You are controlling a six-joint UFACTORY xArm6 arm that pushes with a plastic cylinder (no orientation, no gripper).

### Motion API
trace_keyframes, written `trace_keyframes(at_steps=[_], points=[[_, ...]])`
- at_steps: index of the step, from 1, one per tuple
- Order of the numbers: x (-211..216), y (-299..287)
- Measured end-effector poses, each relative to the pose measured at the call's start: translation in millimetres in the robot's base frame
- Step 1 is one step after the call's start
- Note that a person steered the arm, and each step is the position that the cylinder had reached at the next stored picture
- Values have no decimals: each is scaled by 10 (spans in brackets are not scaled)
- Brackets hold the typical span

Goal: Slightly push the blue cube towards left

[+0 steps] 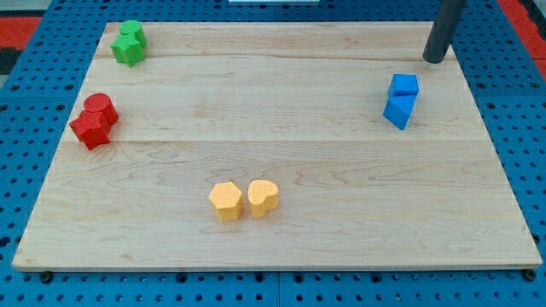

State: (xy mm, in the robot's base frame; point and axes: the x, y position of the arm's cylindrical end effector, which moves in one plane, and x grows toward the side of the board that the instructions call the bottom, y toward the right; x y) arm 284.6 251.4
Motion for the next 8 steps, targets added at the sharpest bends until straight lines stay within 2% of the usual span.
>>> trace_keyframes(at_steps=[1,3,4,5,6,8], points=[[-6,38],[394,340],[797,304],[902,241],[900,-93],[855,-224]])
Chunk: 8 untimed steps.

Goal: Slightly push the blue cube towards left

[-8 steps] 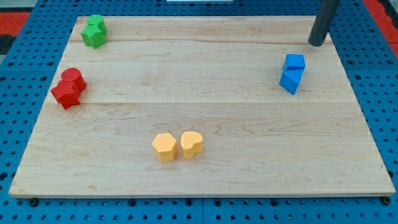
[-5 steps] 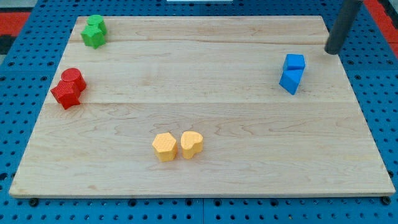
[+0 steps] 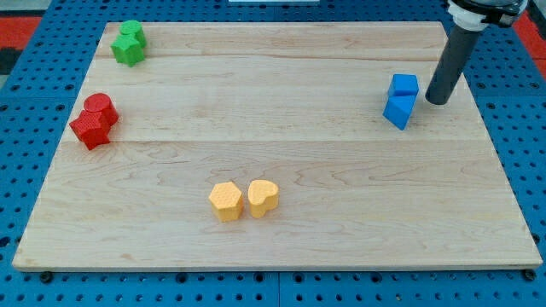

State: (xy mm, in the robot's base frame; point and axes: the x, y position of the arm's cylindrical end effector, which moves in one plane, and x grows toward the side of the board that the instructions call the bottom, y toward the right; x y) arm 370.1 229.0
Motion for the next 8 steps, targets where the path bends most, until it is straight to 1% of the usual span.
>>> trace_keyframes(at_steps=[2,4,5,6,7,8], points=[[-127,-58],[-133,-227],[-218,-182],[-741,-101],[-940,-520],[-699,-1022]])
